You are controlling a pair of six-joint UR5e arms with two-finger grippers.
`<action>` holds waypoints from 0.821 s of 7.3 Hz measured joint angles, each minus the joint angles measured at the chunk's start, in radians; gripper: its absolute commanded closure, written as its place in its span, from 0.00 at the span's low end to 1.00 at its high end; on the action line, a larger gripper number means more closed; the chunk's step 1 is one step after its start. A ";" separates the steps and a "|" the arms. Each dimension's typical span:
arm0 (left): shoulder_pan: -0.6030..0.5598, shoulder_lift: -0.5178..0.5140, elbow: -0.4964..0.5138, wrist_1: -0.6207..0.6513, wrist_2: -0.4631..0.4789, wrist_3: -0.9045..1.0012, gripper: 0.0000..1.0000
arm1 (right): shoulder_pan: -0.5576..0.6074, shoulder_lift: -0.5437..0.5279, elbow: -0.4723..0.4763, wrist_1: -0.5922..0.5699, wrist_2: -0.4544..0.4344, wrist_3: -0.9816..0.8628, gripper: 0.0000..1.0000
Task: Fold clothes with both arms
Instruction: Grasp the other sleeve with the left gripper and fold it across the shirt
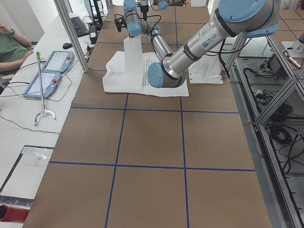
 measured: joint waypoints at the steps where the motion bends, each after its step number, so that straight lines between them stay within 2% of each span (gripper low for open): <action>1: 0.025 -0.001 0.039 -0.035 0.029 -0.001 1.00 | -0.001 0.004 -0.005 0.000 -0.001 0.002 0.00; 4: 0.144 -0.003 0.100 -0.065 0.142 0.003 1.00 | -0.003 0.019 -0.030 0.000 0.000 0.004 0.00; 5: 0.178 -0.005 0.115 -0.066 0.178 0.003 0.88 | -0.003 0.021 -0.035 0.000 0.000 0.004 0.00; 6: 0.195 -0.008 0.127 -0.067 0.195 0.003 0.01 | -0.003 0.022 -0.038 0.000 0.000 0.004 0.00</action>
